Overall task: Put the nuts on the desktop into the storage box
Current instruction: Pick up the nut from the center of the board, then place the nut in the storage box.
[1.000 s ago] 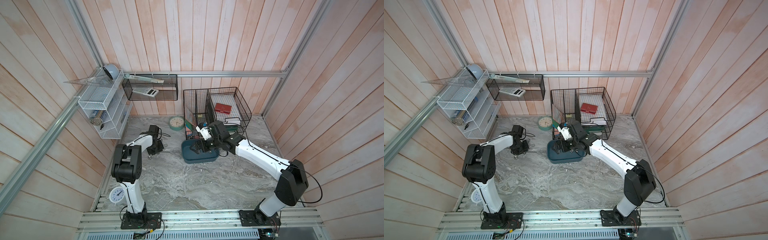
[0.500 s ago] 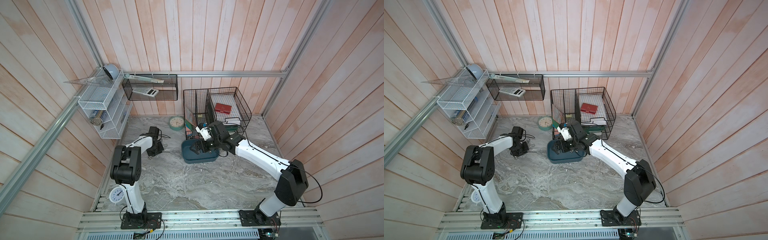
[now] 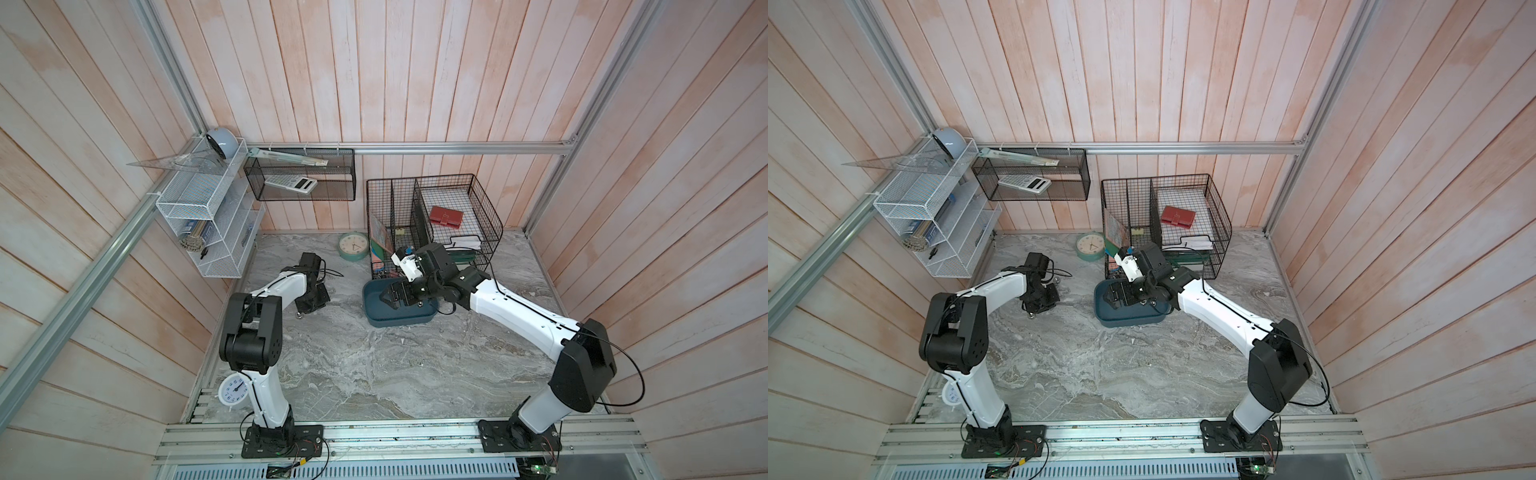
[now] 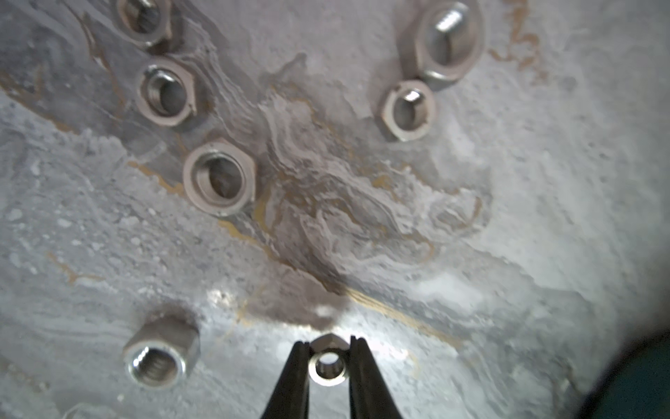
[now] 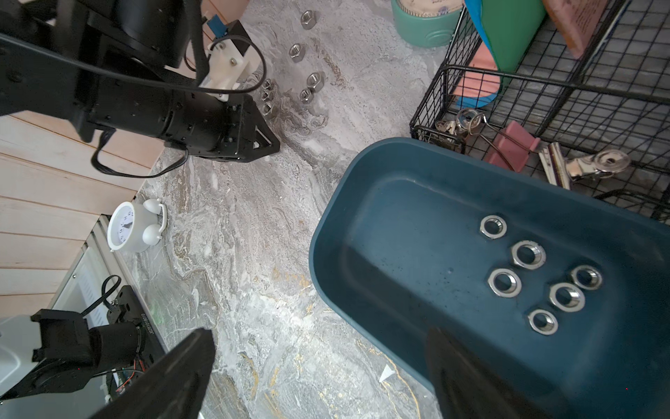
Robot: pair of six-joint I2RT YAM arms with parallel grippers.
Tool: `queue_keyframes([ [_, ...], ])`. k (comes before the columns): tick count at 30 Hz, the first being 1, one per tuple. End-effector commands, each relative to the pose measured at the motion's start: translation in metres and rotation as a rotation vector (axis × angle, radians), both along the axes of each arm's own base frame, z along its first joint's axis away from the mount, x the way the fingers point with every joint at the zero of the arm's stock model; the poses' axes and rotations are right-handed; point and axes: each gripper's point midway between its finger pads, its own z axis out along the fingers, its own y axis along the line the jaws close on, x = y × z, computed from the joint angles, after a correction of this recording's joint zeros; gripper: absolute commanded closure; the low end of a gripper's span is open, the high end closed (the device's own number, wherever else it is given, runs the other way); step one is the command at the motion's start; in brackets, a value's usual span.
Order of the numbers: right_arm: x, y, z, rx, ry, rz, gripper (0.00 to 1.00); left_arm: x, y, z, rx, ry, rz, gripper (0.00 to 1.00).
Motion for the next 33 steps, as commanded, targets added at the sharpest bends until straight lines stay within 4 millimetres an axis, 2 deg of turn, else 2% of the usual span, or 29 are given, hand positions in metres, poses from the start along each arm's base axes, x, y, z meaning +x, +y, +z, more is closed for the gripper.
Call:
queue_keyframes([
  [1,-0.007,-0.012,0.002,-0.024,-0.011,-0.027,0.02,0.008,-0.021,0.037,-0.032,-0.072,-0.025,0.8],
  [7,-0.015,-0.032,-0.006,-0.061,-0.017,-0.072,0.02,0.013,-0.069,0.072,-0.063,-0.148,-0.103,0.8],
  [10,-0.019,-0.045,-0.01,-0.061,-0.014,-0.11,0.02,0.016,-0.096,0.084,-0.08,-0.171,-0.147,0.8],
  [14,-0.022,-0.061,-0.01,-0.039,-0.052,-0.173,0.02,0.019,-0.13,0.089,-0.104,-0.181,-0.2,0.8],
  [19,-0.028,-0.083,-0.009,-0.039,-0.068,-0.237,0.02,0.021,-0.17,0.08,-0.114,-0.163,-0.277,0.8],
  [25,-0.038,-0.098,-0.016,-0.052,-0.054,-0.27,0.02,0.023,-0.21,0.065,-0.137,-0.137,-0.344,0.8],
  [33,-0.042,-0.115,-0.015,-0.071,-0.067,-0.306,0.02,0.021,-0.246,0.037,-0.144,-0.095,-0.411,0.8],
])
